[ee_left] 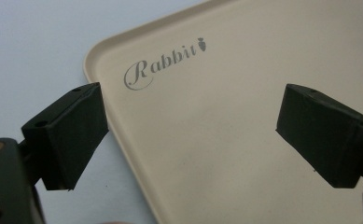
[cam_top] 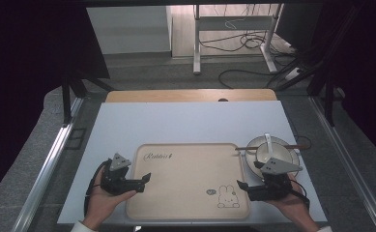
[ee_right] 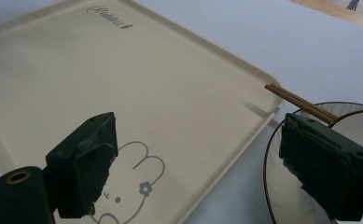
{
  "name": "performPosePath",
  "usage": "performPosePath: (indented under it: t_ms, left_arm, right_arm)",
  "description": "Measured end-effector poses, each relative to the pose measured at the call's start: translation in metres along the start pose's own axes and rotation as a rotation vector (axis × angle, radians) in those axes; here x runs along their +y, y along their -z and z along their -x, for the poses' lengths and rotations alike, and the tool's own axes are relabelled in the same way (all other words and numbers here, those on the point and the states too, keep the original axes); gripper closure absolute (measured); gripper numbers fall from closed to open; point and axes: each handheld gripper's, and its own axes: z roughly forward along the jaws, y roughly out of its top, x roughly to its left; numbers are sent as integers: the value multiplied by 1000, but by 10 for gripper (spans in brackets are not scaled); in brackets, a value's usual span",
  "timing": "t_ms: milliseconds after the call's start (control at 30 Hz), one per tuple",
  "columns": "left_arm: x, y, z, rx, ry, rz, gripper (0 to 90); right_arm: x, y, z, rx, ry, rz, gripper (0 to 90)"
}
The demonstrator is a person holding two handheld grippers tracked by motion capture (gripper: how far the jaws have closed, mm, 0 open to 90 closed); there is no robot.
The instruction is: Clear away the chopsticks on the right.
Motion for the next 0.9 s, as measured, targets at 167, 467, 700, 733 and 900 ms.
performPosePath:
  t_ms: [167,467,700,733,900]
  left_arm:
    - [-3,-1,-2,-1,-1,-12,92]
    - [-9,-1,1,0,-28,-25,98]
    - [-7,3,2,-5,-22,-11,100]
    - [-6,3,3,-6,-17,-8,100]
    - [-8,2,0,-1,-22,-16,100]
  right_arm:
    - [2,-3,1,-1,6,-16,131]
    - [9,-7,2,1,13,-31,149]
    - [23,0,1,5,26,-35,170]
    - [26,3,1,7,25,-34,175]
    - [44,9,8,-2,4,-33,219]
